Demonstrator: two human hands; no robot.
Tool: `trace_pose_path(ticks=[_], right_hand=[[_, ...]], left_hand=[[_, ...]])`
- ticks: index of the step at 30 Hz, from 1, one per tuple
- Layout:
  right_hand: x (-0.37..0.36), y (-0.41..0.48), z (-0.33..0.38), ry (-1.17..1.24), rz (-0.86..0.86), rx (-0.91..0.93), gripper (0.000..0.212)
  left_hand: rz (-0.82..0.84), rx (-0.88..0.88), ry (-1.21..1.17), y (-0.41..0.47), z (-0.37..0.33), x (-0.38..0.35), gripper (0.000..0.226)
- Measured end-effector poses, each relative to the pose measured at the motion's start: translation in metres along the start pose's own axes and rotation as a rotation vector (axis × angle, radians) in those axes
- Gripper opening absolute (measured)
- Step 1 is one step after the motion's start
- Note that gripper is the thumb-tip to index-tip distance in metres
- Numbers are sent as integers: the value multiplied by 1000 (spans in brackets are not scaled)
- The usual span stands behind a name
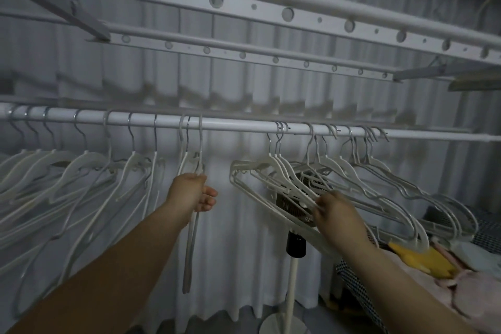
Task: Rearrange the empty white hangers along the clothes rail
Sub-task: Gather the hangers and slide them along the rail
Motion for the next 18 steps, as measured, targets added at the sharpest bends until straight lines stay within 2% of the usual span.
trace_pose_path(ticks=[3,6,8,9,11,15,18], right_hand=[[2,3,7,-56,-68,30,24],[6,4,14,-91,-160,41,20],[11,2,19,-125,-275,72,16],[14,1,23,-153,-281,67,17],[14,3,29,-205,-186,49,26],[22,7,42,-154,-142,72,28],[20,15,52,-86,-118,76,26]], left_hand=[[-1,-24,51,-3,1,2,14],[10,-49,117,-6,0,8,8],[-7,-93,200,-9,-2,11,26],[-15,-129,286,-12,-3,12,36],[-20,-205,525,-21,-8,12,46],[-82,-386,903,-44,-17,22,40],[-167,-469,1073,-55,-21,34,51]])
Point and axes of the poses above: each hand's wrist, its own y-axis towards the middle knuckle, its own x-axis out of the back of the hand, z = x × y, the point moved 5 cm from there along y, towards the middle knuckle, and after that the axes turned 9 degrees about z, right-handed, at the moved point
